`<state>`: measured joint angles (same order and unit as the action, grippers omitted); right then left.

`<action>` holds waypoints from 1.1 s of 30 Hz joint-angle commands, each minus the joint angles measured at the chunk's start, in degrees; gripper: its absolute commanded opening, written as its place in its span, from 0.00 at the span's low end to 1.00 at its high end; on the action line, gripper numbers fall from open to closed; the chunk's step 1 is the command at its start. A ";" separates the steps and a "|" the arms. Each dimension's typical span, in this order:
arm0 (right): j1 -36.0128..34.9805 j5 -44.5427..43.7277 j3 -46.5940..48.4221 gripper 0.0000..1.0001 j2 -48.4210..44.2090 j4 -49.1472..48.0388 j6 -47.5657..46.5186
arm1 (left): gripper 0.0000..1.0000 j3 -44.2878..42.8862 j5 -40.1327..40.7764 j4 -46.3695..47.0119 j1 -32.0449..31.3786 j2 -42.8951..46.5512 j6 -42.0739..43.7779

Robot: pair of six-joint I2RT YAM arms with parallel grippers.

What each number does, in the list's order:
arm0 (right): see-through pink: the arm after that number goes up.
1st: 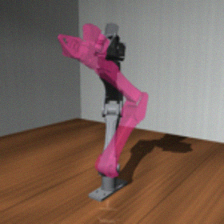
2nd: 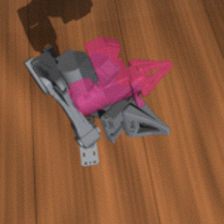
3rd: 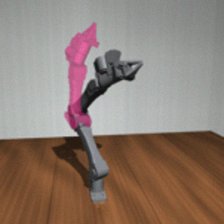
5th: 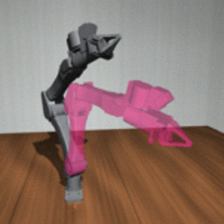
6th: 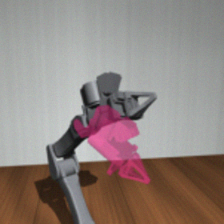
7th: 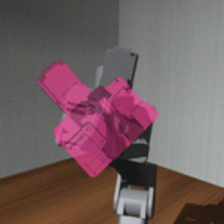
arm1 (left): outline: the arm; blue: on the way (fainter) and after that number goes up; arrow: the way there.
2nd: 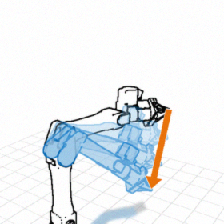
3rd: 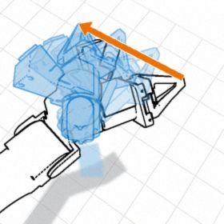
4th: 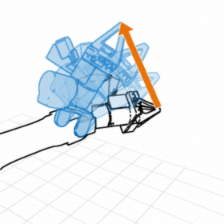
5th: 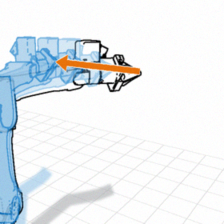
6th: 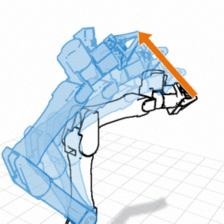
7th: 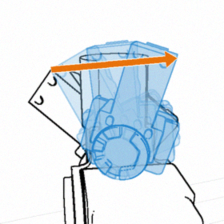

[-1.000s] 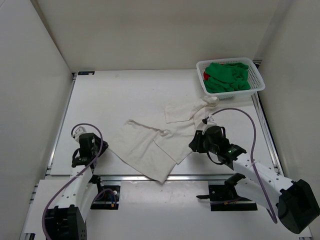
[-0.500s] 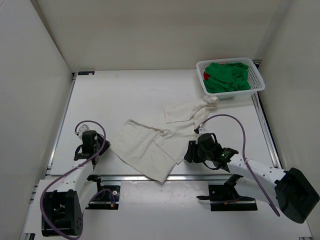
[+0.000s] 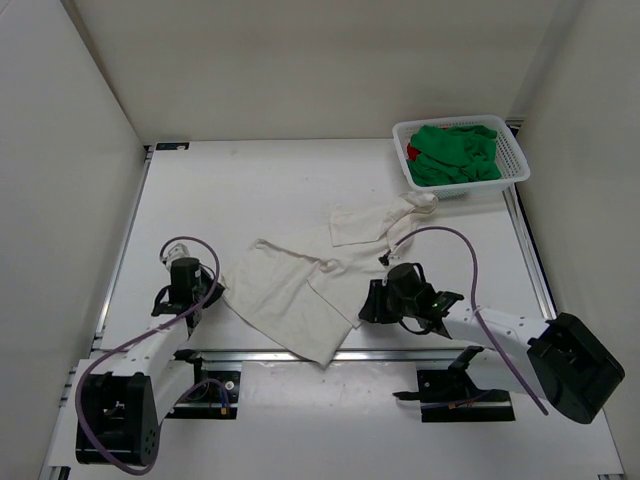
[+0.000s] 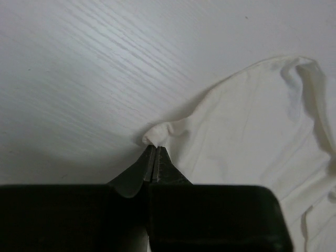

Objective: Fold and stack the t-shirts
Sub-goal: Flatten out the tshirt

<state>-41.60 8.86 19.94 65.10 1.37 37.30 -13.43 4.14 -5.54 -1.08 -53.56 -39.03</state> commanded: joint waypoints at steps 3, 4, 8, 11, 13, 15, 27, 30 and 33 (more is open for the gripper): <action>0.91 -0.16 1.06 0.15 3.36 0.74 -0.73 | 0.00 -3.18 1.57 1.15 -1.73 2.32 2.11; 0.91 -0.42 1.32 0.09 3.89 1.27 -1.35 | 0.00 -3.01 1.75 0.89 -1.30 2.49 2.11; 1.87 -3.93 5.01 0.00 1.01 2.85 -3.98 | 0.00 -5.10 1.48 0.01 -2.78 3.81 3.08; 3.72 -5.08 9.84 0.00 -3.73 7.32 -6.96 | 0.00 -9.49 1.83 -1.40 -5.67 4.78 3.34; 5.03 -6.66 15.44 0.00 -5.85 10.39 -9.07 | 0.00 -13.80 2.01 -2.28 -7.43 4.61 3.52; 7.23 -7.54 21.41 0.00 -7.27 13.13 -11.63 | 0.00 -20.64 1.40 -2.28 -8.32 2.95 3.78; 18.50 0.81 97.58 0.00 19.78 16.29 -24.88 | 0.00 -72.40 -5.65 -6.22 5.74 -12.19 2.62; 16.56 0.71 107.21 0.00 22.61 20.07 -29.20 | 0.00 -73.24 -0.54 -6.68 4.25 -8.06 6.23; 18.65 7.09 95.00 0.00 17.45 17.38 -27.12 | 0.00 -62.45 2.18 -3.34 3.81 -1.12 7.82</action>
<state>-24.32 10.04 121.91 86.91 18.90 12.21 -82.15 2.63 -8.40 3.36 -59.88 -34.28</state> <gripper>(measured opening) 0.006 0.073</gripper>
